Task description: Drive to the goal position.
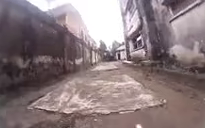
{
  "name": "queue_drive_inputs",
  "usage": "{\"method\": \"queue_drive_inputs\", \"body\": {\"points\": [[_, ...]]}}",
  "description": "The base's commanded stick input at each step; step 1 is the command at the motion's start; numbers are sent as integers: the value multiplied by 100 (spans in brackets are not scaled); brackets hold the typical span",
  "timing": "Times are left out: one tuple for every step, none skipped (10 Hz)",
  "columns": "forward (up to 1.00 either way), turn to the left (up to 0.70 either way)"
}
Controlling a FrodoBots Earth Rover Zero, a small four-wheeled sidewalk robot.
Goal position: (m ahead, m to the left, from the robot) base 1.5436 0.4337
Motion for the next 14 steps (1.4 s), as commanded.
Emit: {"method": "queue_drive_inputs", "body": {"points": [[70, 0], [70, 0], [70, 0], [70, 0], [70, 0], [70, 0], [70, 0], [70, 0], [70, 0], [70, 0], [70, 0], [70, 0], [70, 0], [70, 0]]}}
